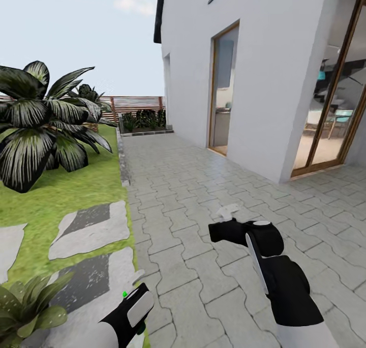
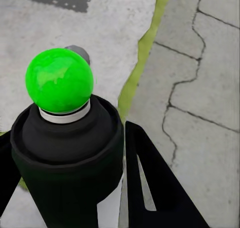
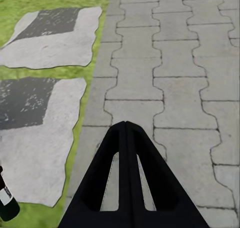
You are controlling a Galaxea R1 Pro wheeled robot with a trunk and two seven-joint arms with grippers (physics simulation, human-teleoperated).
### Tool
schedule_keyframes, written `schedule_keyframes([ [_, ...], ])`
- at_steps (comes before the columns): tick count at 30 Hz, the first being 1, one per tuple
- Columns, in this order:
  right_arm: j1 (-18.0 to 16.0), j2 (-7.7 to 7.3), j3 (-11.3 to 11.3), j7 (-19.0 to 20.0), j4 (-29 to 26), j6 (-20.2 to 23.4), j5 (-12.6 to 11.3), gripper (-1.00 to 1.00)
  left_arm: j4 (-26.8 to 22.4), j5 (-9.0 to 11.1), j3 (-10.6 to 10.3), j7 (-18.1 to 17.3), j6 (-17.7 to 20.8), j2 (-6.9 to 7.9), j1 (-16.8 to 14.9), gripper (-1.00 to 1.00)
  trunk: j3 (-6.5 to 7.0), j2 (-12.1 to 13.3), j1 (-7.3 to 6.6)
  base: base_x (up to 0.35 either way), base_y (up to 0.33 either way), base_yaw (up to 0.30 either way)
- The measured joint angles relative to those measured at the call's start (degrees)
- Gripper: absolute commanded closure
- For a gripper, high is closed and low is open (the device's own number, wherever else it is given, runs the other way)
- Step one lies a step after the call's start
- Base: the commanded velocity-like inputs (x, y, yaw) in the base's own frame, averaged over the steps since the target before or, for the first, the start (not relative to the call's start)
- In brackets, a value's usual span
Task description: Pick up the pesticide atomizer in the garden and spray insectifuge to fully cover both potted plants in the garden.
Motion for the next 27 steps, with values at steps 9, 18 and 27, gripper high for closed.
schedule_keyframes([
  [9,0.24,0.12,0.36,0.13,0.02,0.0,-0.1,1.0,-27.56,0.81,0.72,3.45,5.48,9.41,11.22,1.0,0.0,0.0,0.0,0.008,-0.017,0.285],
  [18,0.26,0.09,1.47,0.14,-0.59,0.03,-0.34,1.0,-29.09,0.94,0.57,3.72,5.78,9.62,11.77,1.0,0.0,0.0,0.01,0.0,-0.287,0.274],
  [27,0.34,0.34,2.52,0.09,-1.11,0.03,-0.2,1.0,-33.46,1.01,0.49,6.31,6.8,10.21,12.78,1.0,0.0,0.0,0.01,0.0,-0.341,0.291],
])
